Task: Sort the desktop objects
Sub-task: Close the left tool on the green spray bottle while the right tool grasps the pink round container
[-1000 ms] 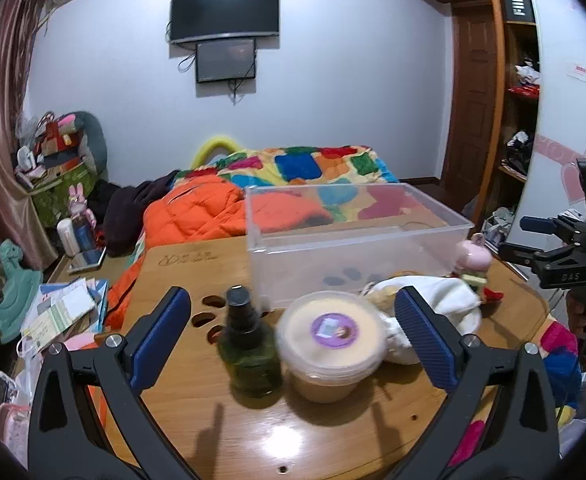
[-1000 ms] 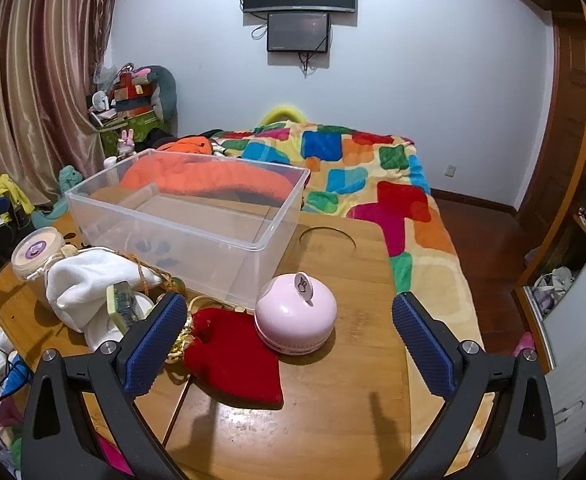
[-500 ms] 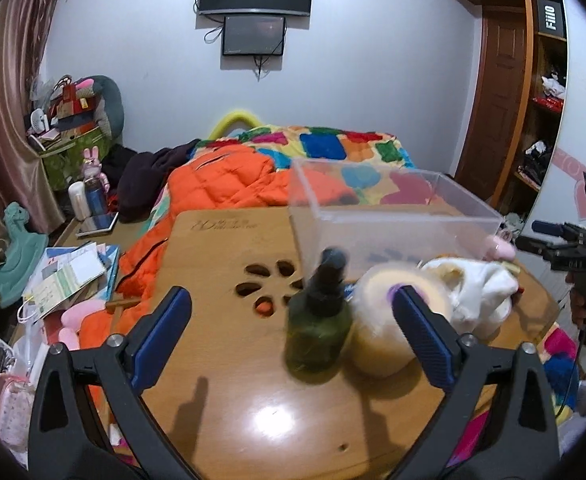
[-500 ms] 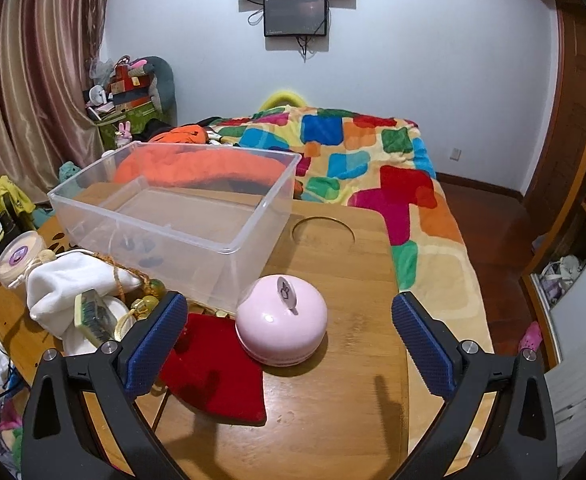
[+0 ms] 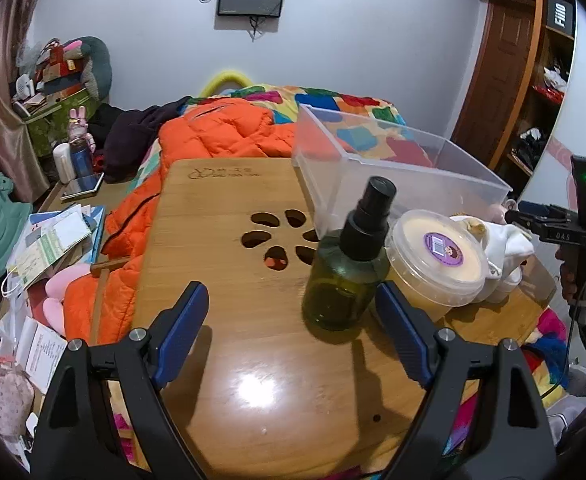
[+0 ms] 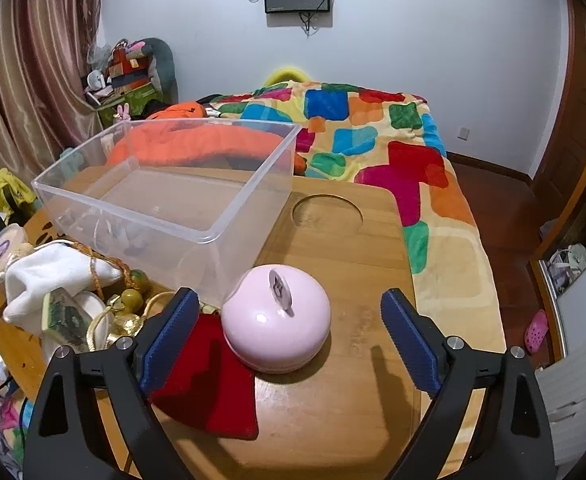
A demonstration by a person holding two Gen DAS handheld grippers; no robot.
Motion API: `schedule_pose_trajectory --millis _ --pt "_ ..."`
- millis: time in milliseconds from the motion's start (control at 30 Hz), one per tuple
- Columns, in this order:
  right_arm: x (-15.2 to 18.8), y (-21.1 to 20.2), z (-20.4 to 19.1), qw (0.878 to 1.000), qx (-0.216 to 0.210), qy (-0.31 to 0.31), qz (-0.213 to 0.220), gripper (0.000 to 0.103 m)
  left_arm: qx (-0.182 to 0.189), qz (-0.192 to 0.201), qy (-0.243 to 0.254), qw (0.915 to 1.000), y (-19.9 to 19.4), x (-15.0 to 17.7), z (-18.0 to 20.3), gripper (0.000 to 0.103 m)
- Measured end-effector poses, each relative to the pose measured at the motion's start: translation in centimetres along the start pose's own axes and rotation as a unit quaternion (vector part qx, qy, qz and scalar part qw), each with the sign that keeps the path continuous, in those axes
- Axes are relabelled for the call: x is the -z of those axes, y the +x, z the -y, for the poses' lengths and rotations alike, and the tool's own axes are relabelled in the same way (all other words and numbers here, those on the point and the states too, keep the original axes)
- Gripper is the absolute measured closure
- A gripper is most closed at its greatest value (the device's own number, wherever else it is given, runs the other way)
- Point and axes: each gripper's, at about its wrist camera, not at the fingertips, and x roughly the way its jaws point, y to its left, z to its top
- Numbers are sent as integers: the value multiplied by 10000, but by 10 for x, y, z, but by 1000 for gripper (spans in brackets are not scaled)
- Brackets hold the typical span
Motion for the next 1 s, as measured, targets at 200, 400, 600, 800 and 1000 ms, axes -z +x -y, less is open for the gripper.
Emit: schedule_pose_trajectory --millis 200,400,600,800,1000 --pt "-2 13 -1 9998 -4 -146 -134 13 -108 -123 171 9997 15 -6 14 19" --pt "2 26 1 9994 -125 -97 -305 18 -156 -170 222 9995 23 -12 17 25" --pt "4 29 -3 9989 -232 -173 -364 21 -189 -281 224 9992 33 -18 17 37" --pt "5 31 -5 9984 -322 -203 -407 26 -244 -246 233 9991 38 -24 20 40" --pt "6 33 -2 9975 -548 -54 -445 33 -323 -109 410 9986 39 -27 29 53"
